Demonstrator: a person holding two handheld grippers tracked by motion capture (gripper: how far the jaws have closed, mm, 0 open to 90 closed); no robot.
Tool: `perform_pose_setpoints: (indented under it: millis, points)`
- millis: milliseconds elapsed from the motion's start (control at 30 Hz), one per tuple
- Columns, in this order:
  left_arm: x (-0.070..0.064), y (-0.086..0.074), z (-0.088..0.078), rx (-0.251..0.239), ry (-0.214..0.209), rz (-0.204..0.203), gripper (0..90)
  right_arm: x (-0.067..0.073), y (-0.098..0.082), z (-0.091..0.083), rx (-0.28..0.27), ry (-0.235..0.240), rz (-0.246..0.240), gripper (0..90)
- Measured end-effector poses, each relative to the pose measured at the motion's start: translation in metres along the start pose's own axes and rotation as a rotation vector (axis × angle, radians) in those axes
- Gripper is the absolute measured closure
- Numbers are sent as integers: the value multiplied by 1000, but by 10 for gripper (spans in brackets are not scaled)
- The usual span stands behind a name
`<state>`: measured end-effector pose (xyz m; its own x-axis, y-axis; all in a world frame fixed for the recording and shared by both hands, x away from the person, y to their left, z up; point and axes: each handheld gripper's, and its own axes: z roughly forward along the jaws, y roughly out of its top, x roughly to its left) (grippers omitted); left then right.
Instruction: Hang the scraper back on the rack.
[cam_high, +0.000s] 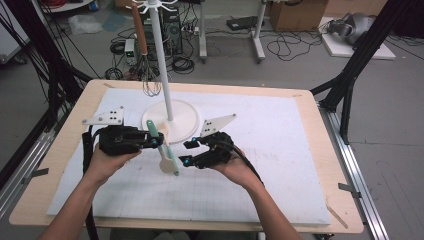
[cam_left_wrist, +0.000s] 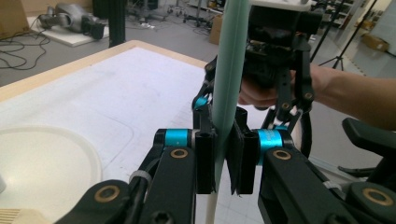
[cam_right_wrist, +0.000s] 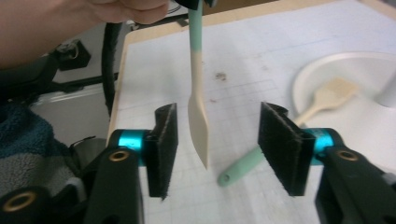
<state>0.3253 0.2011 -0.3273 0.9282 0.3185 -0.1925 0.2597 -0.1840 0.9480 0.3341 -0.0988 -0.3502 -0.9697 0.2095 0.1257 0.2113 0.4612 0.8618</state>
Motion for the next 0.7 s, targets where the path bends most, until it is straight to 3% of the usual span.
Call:
perform_pose_setpoints:
  millis: [267, 700]
  points:
    - [7, 11, 0, 3, 14, -3, 822, -2, -15, -22, -15, -76, 20, 367]
    - [17, 40, -4, 11, 11, 13, 821, -4, -35, -43, -28, -176, 35, 282]
